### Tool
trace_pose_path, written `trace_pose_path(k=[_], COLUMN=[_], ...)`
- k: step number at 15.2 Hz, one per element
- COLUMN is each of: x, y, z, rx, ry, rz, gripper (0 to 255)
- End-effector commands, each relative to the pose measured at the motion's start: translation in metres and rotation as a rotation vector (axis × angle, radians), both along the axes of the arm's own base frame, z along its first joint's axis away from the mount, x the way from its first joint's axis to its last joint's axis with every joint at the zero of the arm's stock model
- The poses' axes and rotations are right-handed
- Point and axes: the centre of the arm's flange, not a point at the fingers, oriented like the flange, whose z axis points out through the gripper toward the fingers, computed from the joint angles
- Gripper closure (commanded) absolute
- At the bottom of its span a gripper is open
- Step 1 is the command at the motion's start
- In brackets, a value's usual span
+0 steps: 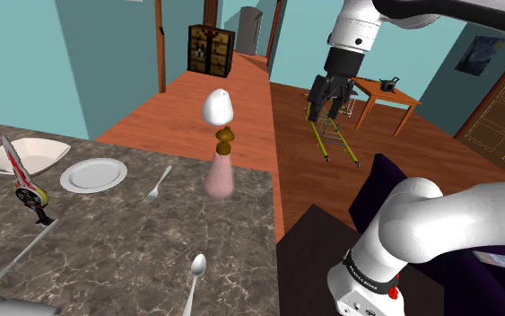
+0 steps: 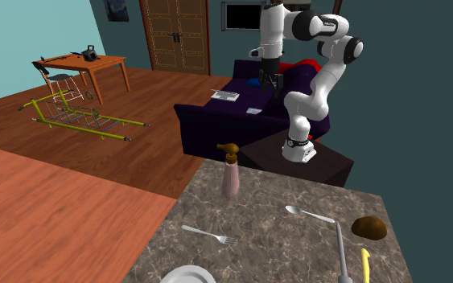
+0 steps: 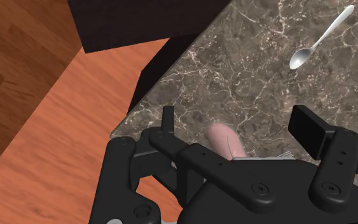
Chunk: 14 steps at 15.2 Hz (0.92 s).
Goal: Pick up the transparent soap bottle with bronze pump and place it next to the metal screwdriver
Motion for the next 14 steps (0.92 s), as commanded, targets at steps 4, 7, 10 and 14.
trace_pose_path(k=[4, 7, 10, 14], x=[0.031, 0.062, 0.094, 0.136], y=[0.016, 0.032, 0.047, 0.066], z=[-0.017, -0.034, -0.05, -0.072], rx=[-0.021, -0.042, -0.064, -0.092], ry=[-0.015, -0.03, -0.045, -0.065], rz=[-0.014, -0.028, -0.043, -0.061], gripper=[0, 0, 0, 0])
